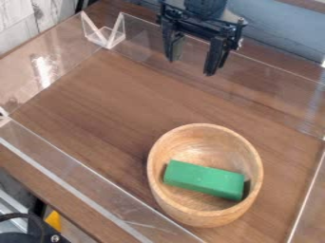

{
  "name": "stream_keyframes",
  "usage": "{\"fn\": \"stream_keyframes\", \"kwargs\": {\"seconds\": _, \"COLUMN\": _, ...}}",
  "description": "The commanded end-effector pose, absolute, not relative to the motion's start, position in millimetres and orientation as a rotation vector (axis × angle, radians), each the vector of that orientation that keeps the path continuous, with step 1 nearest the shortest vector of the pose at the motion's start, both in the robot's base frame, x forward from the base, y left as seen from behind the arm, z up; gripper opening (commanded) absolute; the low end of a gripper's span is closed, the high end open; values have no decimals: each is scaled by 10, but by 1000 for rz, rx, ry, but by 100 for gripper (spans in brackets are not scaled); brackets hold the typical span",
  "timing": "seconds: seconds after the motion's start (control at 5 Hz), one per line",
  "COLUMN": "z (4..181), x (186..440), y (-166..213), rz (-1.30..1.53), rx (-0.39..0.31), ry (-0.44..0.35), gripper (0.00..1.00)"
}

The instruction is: Remove the green block from inside the brown bowl and put it on the table

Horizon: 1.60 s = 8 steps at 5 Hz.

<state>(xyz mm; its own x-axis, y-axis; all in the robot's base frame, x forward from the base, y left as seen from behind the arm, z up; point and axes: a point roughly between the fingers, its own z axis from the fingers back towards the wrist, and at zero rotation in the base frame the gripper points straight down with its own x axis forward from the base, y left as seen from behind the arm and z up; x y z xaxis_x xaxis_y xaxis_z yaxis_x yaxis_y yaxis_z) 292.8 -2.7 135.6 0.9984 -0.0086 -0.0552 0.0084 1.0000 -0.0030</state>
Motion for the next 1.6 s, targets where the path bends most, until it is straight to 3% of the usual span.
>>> {"fn": "stream_keyframes", "kwargs": {"seconds": 0.0, "z": 1428, "x": 2800, "y": -26, "rz": -28, "rx": -7, "ry": 64, "gripper": 100}}
{"fn": "stream_keyframes", "kwargs": {"seconds": 0.4, "z": 1451, "x": 2790, "y": -276, "rz": -160, "rx": -13, "ry": 80, "gripper": 100}}
{"fn": "stream_keyframes", "kwargs": {"seconds": 0.8, "z": 1482, "x": 2530, "y": -454, "rz": -428, "rx": -18, "ry": 103, "gripper": 100}}
{"fn": "stream_keyframes", "kwargs": {"seconds": 1.2, "z": 1380, "x": 1990, "y": -167, "rz": -803, "rx": -25, "ry": 136, "gripper": 100}}
{"fn": "stream_keyframes", "kwargs": {"seconds": 1.4, "z": 1239, "x": 1810, "y": -121, "rz": -1017, "rx": -5, "ry": 144, "gripper": 100}}
